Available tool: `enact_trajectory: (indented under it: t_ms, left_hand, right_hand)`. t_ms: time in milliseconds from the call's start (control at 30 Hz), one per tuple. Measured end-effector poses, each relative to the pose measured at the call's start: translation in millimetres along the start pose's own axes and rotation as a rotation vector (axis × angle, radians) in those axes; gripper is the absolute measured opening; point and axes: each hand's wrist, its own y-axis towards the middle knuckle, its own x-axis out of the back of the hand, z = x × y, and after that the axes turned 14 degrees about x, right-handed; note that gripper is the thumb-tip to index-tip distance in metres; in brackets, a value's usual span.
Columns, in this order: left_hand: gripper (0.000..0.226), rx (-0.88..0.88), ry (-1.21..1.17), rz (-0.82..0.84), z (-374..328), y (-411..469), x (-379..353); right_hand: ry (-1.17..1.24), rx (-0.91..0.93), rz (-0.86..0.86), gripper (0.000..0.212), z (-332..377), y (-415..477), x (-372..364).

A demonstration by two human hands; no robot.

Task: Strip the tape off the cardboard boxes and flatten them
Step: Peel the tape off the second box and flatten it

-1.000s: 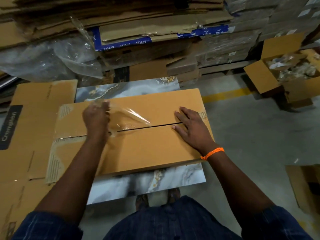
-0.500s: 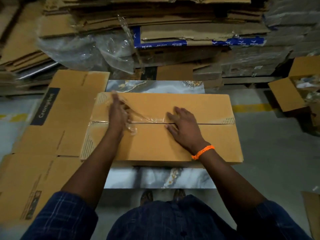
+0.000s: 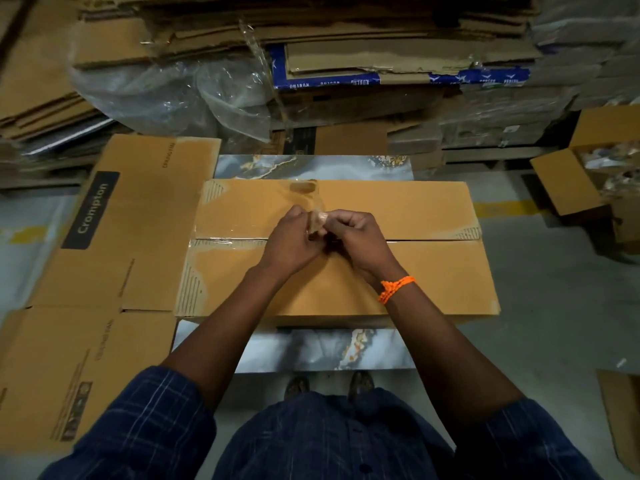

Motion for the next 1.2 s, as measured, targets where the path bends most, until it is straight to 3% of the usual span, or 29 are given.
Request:
enact_trajectory:
  t_ms: [67,100,167,233,267,367,467,600,667,733,900,1033,1100,1200]
  left_hand:
    - [0.011,-0.047,0.029,-0.061,5.3,4.7,4.4]
    - [0.016,-0.076,0.045,-0.080,10.4,7.2,9.1]
    - [0.028,-0.056,-0.019,-0.132,24.0,11.4,23.6]
    - [0.037,0.122,-0.252,-0.238,42.0,13.4,45.0]
    - [0.041,0.246,-0.414,-0.299,52.1,14.4,56.4]
    - [0.050,0.542,-0.755,-0.474,92.3,11.7,97.7]
    - [0.052,0.620,-0.831,-0.508,128.1,-10.6,126.4]
    - [0.044,0.652,-0.799,-0.389,156.0,-30.5,128.1]
    - [0.024,0.640,-0.712,-0.305,157.8,-28.6,120.6]
    - [0.023,0.602,-0.648,-0.312,155.3,-27.0,113.4]
    - [0.021,0.688,-0.854,-0.273,158.3,-21.7,111.0]
    - [0.018,0.799,-0.853,-0.170,164.9,-20.8,95.9]
    - [0.023,0.709,-0.770,-0.207,162.2,-23.0,85.7]
    - [0.029,0.611,-0.652,-0.314,158.9,-23.2,79.2]
  right_hand:
    - [-0.005,0.039,0.025,0.014,-0.3,1.9,-5.6]
    - [-0.114,0.084,0.050,0.018,-3.3,2.4,-5.9]
    - [-0.488,0.138,0.123,0.050,-15.5,-0.5,-2.9]
    - [-0.734,0.176,0.174,0.079,-29.0,-5.6,-3.1]
    - [-0.823,0.215,0.212,0.084,-34.5,-8.4,-3.5]
    - [-1.093,0.348,0.278,0.072,-50.0,-14.1,-17.0]
    - [-1.270,0.398,0.223,0.066,-57.6,-15.6,-29.2]
    - [-1.355,0.345,0.148,0.065,-59.6,-13.0,-44.0]
    - [-1.338,0.332,0.115,0.062,-56.8,-10.8,-52.1]
    - [-1.300,0.351,0.113,0.054,-53.5,-9.7,-58.4]
    - [-1.165,0.318,0.163,0.034,-46.2,-6.6,-64.4]
    - [-1.242,0.159,-0.101,0.047,-41.6,-11.8,-35.5]
    - [-1.379,0.120,-0.146,0.052,-41.3,-20.9,-24.6]
    - [-1.422,0.190,-0.066,0.043,-44.5,-32.4,-25.8]
